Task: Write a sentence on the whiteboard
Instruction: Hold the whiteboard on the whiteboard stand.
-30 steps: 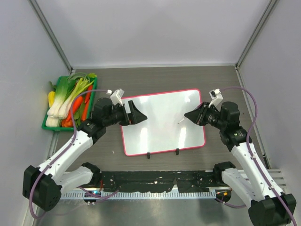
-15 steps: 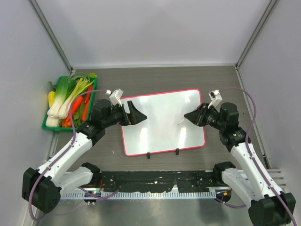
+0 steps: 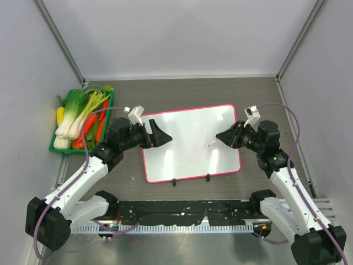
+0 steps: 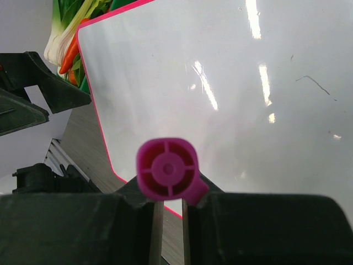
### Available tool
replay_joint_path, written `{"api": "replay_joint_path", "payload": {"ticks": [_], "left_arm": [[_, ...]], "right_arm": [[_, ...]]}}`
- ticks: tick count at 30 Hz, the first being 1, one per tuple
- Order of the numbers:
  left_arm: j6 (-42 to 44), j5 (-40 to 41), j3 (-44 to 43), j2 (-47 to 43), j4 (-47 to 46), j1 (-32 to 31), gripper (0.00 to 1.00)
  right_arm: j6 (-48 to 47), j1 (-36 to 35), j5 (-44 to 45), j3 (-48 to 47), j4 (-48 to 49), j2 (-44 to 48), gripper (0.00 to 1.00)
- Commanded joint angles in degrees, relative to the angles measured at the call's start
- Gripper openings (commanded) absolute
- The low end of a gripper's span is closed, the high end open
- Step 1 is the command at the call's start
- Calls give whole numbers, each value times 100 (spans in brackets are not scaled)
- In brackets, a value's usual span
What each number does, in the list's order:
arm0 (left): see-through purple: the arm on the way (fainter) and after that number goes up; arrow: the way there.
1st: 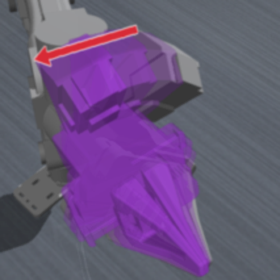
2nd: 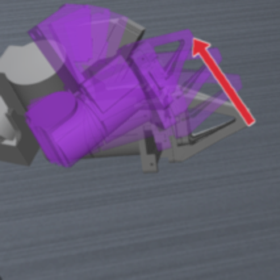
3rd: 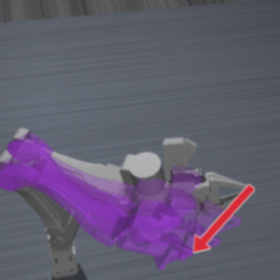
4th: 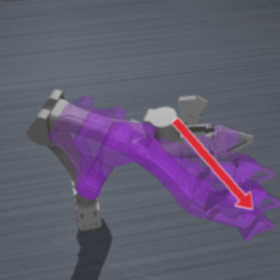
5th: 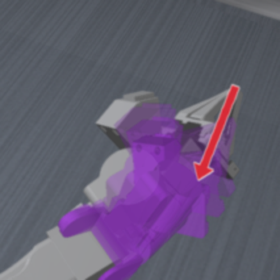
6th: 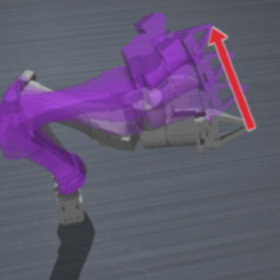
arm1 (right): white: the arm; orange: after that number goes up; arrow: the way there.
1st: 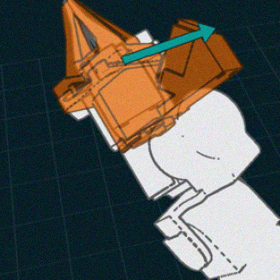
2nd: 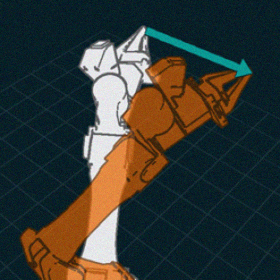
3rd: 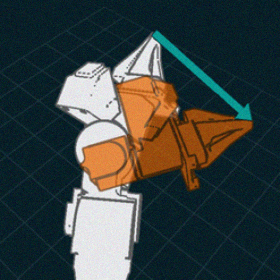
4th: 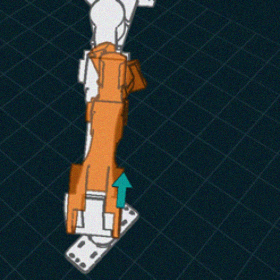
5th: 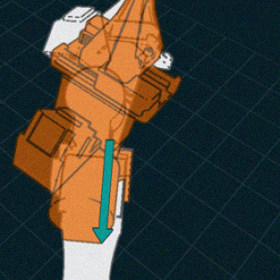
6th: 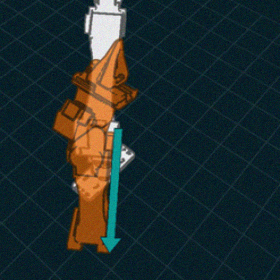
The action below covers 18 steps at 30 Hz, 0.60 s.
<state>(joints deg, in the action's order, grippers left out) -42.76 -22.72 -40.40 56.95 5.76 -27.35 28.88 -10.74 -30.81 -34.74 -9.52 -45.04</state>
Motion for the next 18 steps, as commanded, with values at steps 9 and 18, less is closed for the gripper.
{"api": "replay_joint_path", "payload": {"ticks": [9, 18], "left_arm": [[-30, -75, 32, -193, -295, 28, 100], [-13, 267, -37, -202, 90, 46, 100]], "right_arm": [[-32, 2, -83, 3, 266, 74, 1], [-32, 19, -66, -15, 205, 92, 1]]}}
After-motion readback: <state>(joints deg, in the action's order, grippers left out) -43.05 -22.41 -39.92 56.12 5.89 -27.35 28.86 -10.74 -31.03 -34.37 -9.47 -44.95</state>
